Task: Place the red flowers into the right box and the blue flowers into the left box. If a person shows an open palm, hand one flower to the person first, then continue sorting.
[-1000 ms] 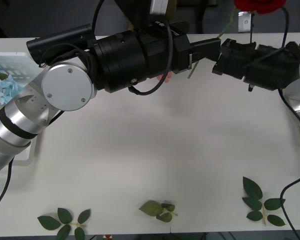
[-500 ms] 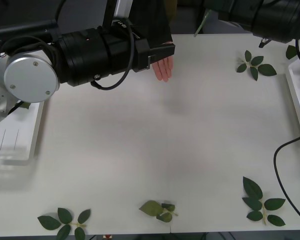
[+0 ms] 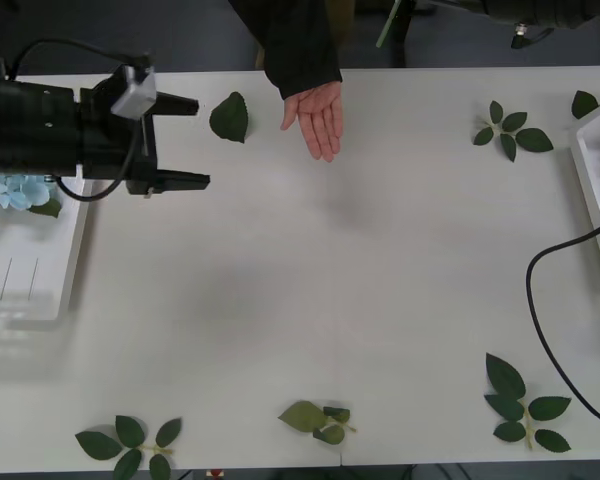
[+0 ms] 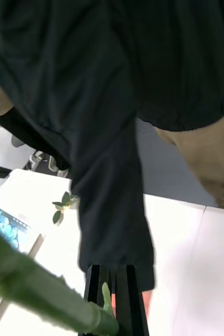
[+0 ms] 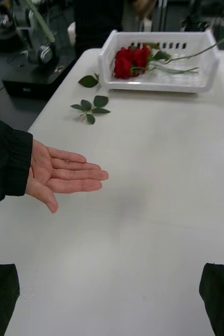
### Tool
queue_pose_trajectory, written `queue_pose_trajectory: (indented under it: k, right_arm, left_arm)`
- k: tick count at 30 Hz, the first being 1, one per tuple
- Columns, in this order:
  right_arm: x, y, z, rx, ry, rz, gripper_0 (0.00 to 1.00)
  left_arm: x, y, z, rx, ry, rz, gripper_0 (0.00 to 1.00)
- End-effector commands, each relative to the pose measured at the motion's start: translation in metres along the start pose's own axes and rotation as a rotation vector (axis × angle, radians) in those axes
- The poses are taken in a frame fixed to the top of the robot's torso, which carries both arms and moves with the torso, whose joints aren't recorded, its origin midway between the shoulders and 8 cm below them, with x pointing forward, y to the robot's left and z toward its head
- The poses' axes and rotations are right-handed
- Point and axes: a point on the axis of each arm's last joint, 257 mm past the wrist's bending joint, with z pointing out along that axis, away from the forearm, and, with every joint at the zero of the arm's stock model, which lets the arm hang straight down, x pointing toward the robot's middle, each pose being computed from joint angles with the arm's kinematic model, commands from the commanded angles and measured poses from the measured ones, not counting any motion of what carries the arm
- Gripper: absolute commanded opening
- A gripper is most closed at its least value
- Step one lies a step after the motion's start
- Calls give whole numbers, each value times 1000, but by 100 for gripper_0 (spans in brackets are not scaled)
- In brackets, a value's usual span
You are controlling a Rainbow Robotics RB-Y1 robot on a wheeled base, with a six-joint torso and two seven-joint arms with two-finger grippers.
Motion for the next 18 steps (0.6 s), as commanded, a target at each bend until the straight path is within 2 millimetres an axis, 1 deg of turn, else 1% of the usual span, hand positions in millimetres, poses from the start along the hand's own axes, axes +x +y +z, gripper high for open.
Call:
queue_pose_trajectory:
  k: [1,3,6,7,9,12,14,18]
  right_arm:
    - [-14,64,-6,-33,-41,-10,0]
    - [-5,80,-8,-28,-47,1,0]
    - [6,92,-7,-6,-53,2,0]
    - [9,94,-6,1,-51,1,0]
    - [15,100,-1,45,-68,-12,0]
    - [25,104,9,99,-93,0,0]
    - [30,108,15,116,-102,11,0]
    - [39,109,25,154,-110,11,0]
  left_arm:
    - [23,-4,-12,68,-110,-428,100]
    - [39,-11,-16,101,-120,-507,100]
    - [51,-22,-19,140,-117,-556,100]
    - [53,-25,-19,150,-116,-565,100]
    - [57,-40,-23,203,-115,-591,100]
    - [56,-53,-26,259,-139,-619,100]
    - [54,-58,-24,280,-149,-620,100]
    - [50,-62,-15,293,-166,-625,100]
